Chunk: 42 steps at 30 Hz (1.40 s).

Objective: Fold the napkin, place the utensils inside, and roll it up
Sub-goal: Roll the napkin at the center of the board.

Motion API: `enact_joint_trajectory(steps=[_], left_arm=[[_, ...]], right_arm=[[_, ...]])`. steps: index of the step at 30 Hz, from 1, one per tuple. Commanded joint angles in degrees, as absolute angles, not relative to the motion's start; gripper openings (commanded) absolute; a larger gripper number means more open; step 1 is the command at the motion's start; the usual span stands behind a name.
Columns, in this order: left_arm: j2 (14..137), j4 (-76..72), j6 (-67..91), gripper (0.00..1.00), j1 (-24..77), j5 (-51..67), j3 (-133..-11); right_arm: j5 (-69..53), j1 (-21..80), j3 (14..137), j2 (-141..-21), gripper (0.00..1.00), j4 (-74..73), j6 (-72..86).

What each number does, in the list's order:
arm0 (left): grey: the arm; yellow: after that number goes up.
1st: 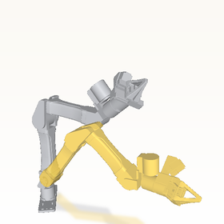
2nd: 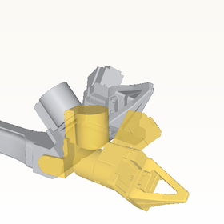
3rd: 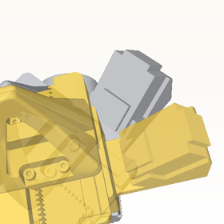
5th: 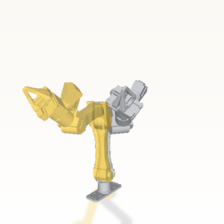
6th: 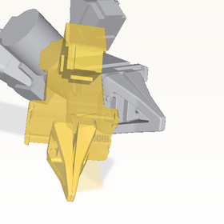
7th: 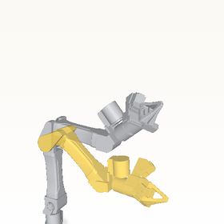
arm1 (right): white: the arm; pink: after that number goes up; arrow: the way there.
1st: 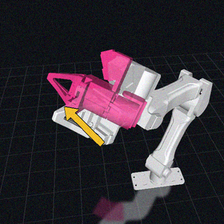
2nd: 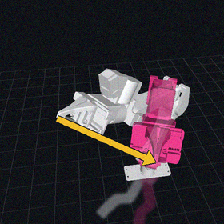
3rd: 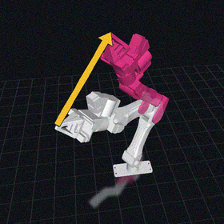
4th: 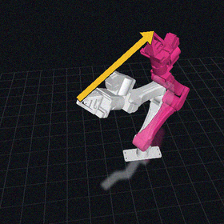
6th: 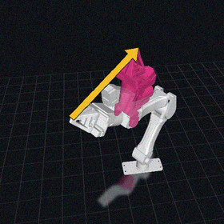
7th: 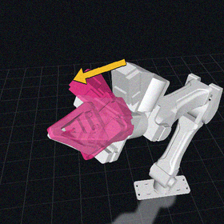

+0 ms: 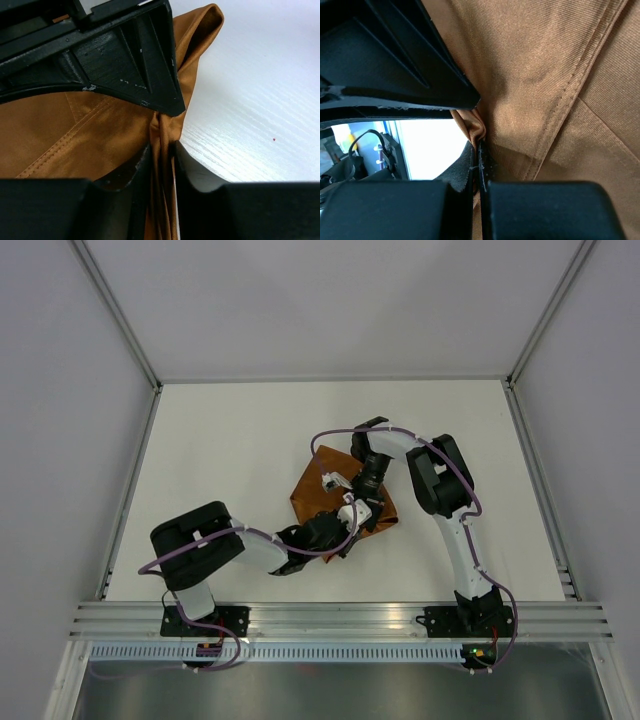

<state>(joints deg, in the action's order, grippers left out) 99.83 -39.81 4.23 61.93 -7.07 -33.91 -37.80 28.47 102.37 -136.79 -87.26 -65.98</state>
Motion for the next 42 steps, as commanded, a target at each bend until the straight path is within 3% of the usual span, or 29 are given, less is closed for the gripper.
enact_joint_trajectory(steps=[1,10,18,30,39,42], left_arm=[[100.9,-43.9,5.4,0.29,61.7,-5.4,-33.3],[101.9,-45.5,7.7,0.02,60.2,-0.6,-31.6],[104.7,-44.7,11.5,0.02,55.7,8.8,-31.5],[110.9,-45.7,17.4,0.02,48.7,23.4,-31.9],[115.5,-45.3,22.1,0.02,44.6,31.1,-33.5],[116.6,-44.4,23.4,0.02,43.3,32.9,-34.2]], right_arm=[[-33.9,28.0,102.0,-140.7,0.00,-83.2,-69.9],[-34.9,27.6,102.0,-140.6,0.00,-83.1,-69.6],[-37.3,27.2,101.1,-137.6,0.03,-79.7,-66.9],[-41.2,24.8,98.8,-126.8,0.34,-69.8,-58.6],[-41.5,21.7,93.1,-116.6,0.40,-56.8,-52.1],[-40.0,20.6,86.4,-107.8,0.41,-47.6,-50.6]])
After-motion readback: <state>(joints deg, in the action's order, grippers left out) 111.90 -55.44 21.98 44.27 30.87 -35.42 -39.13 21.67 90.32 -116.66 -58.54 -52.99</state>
